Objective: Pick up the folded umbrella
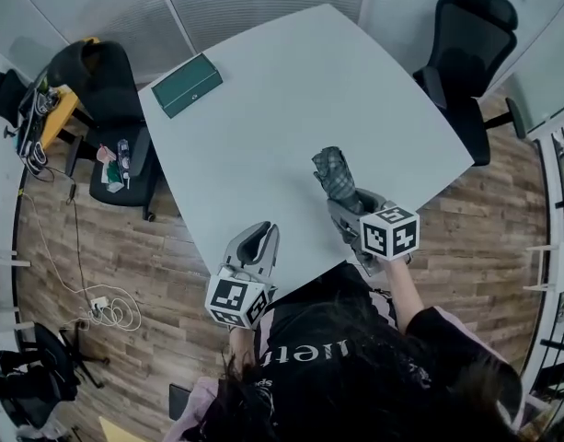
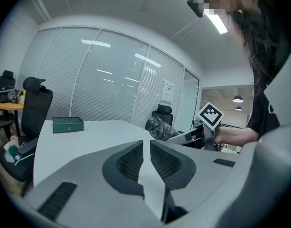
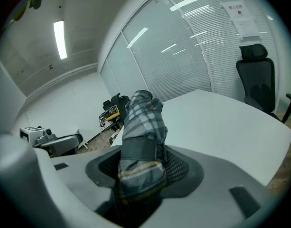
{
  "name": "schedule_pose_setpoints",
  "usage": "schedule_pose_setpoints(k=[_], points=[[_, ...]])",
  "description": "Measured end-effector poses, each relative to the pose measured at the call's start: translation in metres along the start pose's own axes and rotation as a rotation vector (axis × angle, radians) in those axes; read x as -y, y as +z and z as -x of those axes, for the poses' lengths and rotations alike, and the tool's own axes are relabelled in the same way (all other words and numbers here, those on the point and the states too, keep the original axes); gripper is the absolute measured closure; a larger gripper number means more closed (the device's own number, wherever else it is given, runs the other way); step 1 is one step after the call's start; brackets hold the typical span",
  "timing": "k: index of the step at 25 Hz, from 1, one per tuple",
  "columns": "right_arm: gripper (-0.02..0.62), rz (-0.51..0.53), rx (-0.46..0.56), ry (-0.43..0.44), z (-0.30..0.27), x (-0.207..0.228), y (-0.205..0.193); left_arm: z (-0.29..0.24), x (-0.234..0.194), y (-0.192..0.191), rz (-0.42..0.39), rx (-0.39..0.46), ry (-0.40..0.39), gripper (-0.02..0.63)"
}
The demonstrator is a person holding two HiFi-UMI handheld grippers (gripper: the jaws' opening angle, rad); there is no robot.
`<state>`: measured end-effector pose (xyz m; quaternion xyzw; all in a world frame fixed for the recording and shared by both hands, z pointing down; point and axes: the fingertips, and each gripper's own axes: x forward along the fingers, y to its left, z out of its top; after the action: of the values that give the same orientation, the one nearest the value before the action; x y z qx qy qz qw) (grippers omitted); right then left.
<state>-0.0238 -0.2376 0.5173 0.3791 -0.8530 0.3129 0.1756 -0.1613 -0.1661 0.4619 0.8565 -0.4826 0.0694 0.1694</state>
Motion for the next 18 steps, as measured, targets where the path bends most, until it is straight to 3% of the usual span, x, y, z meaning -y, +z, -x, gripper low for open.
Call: schedule_pose_setpoints(k=[18], points=[[0.364,-0.043,-0.025,0.011,0.031,-0.049,-0.049,0.034,0.023,-0.025,0.017,0.008,-0.055,0.551]])
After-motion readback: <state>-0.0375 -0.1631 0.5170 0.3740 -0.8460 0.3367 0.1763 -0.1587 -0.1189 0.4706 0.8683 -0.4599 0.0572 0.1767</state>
